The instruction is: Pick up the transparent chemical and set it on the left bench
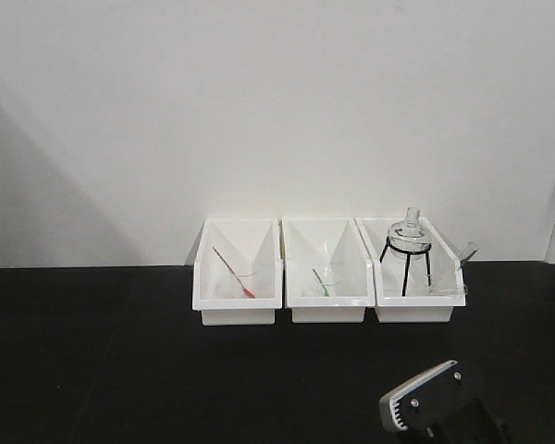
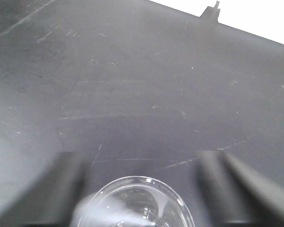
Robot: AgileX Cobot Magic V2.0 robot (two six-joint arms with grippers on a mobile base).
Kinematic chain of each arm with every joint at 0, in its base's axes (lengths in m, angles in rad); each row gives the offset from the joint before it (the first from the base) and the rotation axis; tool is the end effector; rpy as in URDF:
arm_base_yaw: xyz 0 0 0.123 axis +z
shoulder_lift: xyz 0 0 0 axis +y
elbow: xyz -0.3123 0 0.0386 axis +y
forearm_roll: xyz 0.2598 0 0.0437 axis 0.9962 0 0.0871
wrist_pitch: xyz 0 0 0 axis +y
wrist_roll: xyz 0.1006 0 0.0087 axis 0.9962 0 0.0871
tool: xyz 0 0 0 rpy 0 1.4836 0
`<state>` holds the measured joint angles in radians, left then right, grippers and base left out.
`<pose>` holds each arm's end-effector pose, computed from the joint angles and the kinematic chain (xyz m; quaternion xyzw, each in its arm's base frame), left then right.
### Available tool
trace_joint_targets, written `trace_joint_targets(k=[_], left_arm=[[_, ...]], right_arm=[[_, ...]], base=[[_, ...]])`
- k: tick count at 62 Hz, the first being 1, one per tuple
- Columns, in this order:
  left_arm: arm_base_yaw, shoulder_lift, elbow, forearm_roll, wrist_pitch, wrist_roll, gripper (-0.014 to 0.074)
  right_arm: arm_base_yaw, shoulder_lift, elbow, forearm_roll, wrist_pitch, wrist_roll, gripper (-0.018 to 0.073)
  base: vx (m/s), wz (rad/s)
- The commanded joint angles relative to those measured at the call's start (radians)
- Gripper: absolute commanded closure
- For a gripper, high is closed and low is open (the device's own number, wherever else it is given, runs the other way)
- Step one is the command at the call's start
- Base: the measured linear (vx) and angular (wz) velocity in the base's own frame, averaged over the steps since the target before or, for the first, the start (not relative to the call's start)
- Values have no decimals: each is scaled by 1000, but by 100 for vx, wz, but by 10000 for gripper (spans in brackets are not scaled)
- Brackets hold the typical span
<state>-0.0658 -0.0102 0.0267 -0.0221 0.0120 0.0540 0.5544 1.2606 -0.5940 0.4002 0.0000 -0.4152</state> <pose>0.0485 -0.0032 0.2037 0.0336 0.6852 -0.0124 0.7274 0.2186 0.1354 0.2505 -0.2471 0.8442 0.1267 0.4585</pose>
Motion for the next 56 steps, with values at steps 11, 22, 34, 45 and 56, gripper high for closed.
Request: trace_joint_targets(k=[11,22,34,45,56], left_arm=[[-2,-19,16,-1,-78,-8,600],[-2,-19,16,-1,-78,-8,600],[-2,-19,16,-1,-78,-8,600],[-2,-19,16,-1,-78,-8,600],[-2,-19,16,-1,-78,-8,600]], right_arm=[[0,-241,-35,-2,-109,-7,29],[0,-404,-35,68,-109,-6,342],[0,-447,-34,73,-86,-33,570],[2,-444,-34,73,-47,-33,567],[2,-444,-34,75,-40,-33,567]], base=[[0,0],[0,0],[0,0],[0,0],[0,0]])
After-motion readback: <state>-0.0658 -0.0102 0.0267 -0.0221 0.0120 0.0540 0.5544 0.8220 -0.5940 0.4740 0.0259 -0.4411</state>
